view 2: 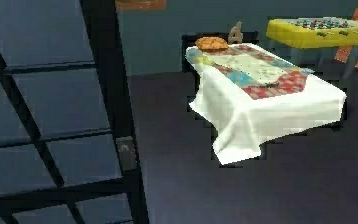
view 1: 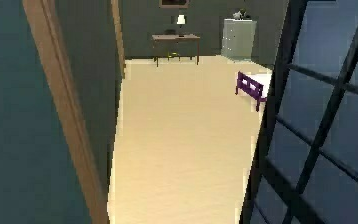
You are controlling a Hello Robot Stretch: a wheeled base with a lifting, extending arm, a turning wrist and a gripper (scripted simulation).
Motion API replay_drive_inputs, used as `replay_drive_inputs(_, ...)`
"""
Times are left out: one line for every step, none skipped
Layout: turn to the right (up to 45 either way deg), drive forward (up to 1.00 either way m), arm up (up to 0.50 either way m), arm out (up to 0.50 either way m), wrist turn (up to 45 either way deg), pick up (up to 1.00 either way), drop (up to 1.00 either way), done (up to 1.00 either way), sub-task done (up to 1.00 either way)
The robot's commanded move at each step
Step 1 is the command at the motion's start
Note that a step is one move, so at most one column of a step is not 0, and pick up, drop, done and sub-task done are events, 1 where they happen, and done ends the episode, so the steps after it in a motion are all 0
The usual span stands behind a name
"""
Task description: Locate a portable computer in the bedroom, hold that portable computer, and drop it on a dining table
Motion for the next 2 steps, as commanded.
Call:
replay_drive_inputs(0.0, 0.60, 0.00, 0.00, 0.0, 0.00, 0.00, 0.00, 0.00)
replay_drive_inputs(-12.0, 0.00, 0.00, 0.00, 0.0, 0.00, 0.00, 0.00, 0.00)
